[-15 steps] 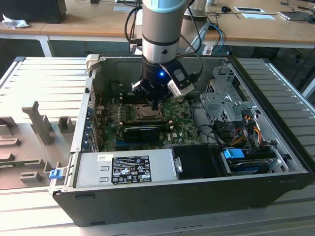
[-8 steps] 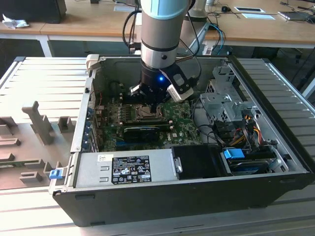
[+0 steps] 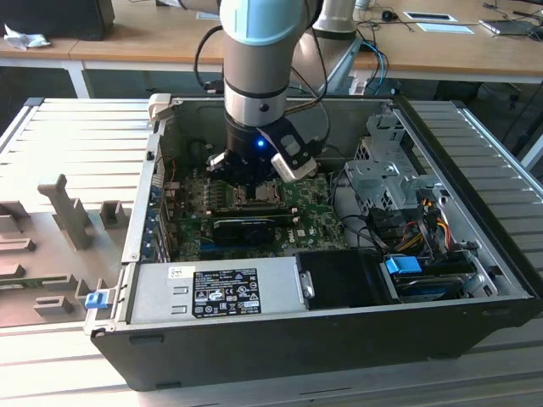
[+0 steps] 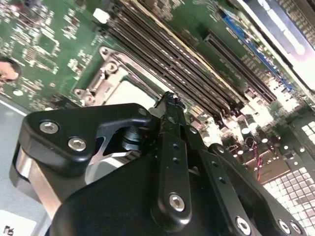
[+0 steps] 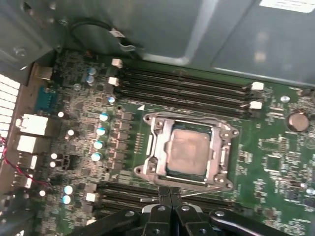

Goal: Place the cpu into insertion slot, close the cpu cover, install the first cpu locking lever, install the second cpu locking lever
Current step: 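Install the second cpu locking lever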

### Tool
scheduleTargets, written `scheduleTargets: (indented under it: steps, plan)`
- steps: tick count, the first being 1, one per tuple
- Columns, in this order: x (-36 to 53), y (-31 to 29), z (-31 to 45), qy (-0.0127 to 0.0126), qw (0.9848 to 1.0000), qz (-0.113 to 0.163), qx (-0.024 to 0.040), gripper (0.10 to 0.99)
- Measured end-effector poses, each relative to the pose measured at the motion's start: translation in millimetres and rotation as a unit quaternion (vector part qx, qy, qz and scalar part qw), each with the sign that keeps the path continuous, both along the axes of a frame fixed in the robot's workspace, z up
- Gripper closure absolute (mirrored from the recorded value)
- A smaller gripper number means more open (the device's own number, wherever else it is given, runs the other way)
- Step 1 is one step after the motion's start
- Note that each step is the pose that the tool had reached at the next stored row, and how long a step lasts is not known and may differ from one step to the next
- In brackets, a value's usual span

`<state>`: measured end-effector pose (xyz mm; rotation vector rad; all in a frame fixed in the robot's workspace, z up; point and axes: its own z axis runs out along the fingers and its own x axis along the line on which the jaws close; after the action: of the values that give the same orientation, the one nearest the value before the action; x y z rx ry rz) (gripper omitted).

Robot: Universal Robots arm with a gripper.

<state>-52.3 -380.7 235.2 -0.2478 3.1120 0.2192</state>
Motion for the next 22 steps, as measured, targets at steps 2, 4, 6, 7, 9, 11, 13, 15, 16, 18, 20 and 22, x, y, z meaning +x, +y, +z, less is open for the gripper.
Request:
scheduleTargets:
  steps: [2, 4, 6, 7, 9, 11, 13, 15, 16, 18, 20, 22]
  plan:
    - [-4.9, 0.0, -5.6, 0.0, 1.0, 0.0, 0.0, 0.98]
    - [-7.1, 0.0, -9.8, 0.0, 1.0, 0.0, 0.0, 0.98]
    - [-8.3, 0.0, -13.4, 0.0, 1.0, 0.0, 0.0, 0.98]
    - [-8.8, 0.0, -15.3, 0.0, 1.0, 0.0, 0.0, 0.98]
    - [-10.2, 0.0, -21.3, 0.0, 1.0, 0.0, 0.0, 0.98]
    - [-12.1, -0.5, -25.6, 0.0001, 1.0, 0.0, 0.0042, 0.98]
    - [-13.7, -1.6, -26.1, 0.0, 0.9997, 0.0, 0.0262, 0.98]
    - [-14.5, -4.1, -26.3, 0.0, 0.9994, 0.0, 0.0339, 0.98]
    - [-14.7, -5.2, -26.3, 0.0, 0.9993, 0.0, 0.0366, 0.98]
    - [-14.8, -8.6, -26.3, 0.0, 0.9988, 0.0, 0.0483, 0.98]
    - [-15.2, -11.5, -26.4, 0.0, 0.9986, -0.001, 0.0533, 0.98]
    - [-15.6, -14.0, -26.4, 0.0, 0.9985, -0.001, 0.0543, 0.98]
